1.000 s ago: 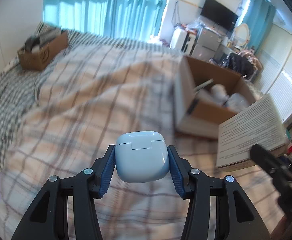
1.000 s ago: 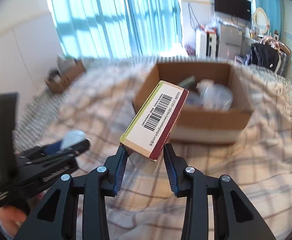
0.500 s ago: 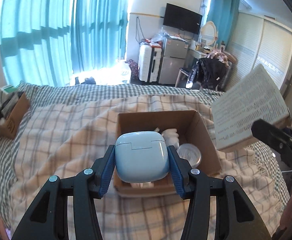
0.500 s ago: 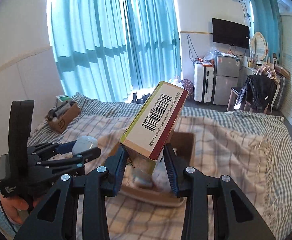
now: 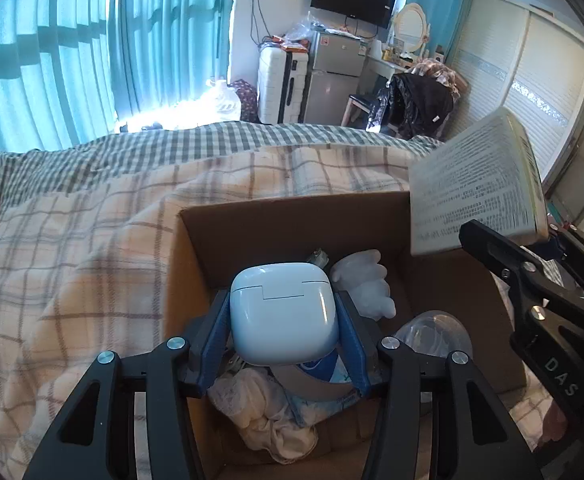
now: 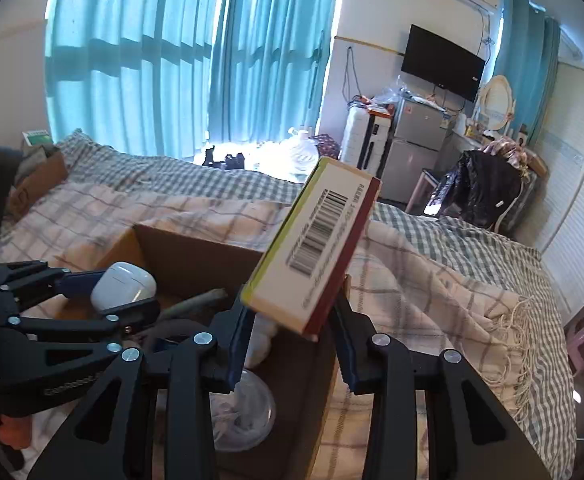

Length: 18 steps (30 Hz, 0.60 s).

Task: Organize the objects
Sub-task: 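Release the earbud case with the left gripper while the right drops the medicine box into the box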

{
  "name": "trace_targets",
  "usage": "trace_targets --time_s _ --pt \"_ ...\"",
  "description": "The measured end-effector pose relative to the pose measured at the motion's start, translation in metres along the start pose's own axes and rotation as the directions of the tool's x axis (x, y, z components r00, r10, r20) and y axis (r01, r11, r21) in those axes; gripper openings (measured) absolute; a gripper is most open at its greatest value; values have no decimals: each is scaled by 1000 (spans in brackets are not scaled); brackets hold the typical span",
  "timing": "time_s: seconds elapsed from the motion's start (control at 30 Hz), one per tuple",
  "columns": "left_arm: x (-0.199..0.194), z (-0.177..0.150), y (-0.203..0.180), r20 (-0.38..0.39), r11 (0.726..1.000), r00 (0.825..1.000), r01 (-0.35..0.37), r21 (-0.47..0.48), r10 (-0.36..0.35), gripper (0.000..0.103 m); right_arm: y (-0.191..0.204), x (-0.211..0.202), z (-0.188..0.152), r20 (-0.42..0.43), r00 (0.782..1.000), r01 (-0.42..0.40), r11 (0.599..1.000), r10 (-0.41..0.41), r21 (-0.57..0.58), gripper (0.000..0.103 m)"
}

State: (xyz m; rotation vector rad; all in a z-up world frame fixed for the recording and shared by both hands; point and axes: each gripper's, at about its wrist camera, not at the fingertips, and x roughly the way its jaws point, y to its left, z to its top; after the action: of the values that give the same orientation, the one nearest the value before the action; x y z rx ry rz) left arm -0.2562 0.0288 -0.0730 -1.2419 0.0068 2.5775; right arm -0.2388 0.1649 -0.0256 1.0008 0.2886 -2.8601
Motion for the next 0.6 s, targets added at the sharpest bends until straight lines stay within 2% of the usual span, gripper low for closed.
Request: trace_targets --time_s 0.07,0.13,0.2,0.33,0.47,0.53,0.6 --pt "6 -1 -2 0 1000 1000 10 9 -10 54 -4 7 -3 -2 1000 -22 1000 22 13 37" --pt "8 -3 -2 10 1000 1000 -1 7 1 74 -10 9 -4 7 997 -74 996 74 58 43" --pt "0 -5 -1 39 1000 999 -22 -21 23 84 -14 1 -3 37 997 -76 994 73 83 64" --pt "-25 -1 4 65 998 998 -20 -54 24 85 -15 -29 4 76 996 -57 994 50 92 66" --pt "-69 13 -1 120 997 991 -57 -51 63 88 -24 -63 15 113 993 -47 992 33 117 66" --pt "-94 20 -5 157 996 984 -73 -51 80 101 -29 -84 22 130 991 -46 990 29 131 66" --pt "-123 27 -10 219 994 970 -91 -59 102 103 -35 -111 28 159 987 -28 989 5 143 71"
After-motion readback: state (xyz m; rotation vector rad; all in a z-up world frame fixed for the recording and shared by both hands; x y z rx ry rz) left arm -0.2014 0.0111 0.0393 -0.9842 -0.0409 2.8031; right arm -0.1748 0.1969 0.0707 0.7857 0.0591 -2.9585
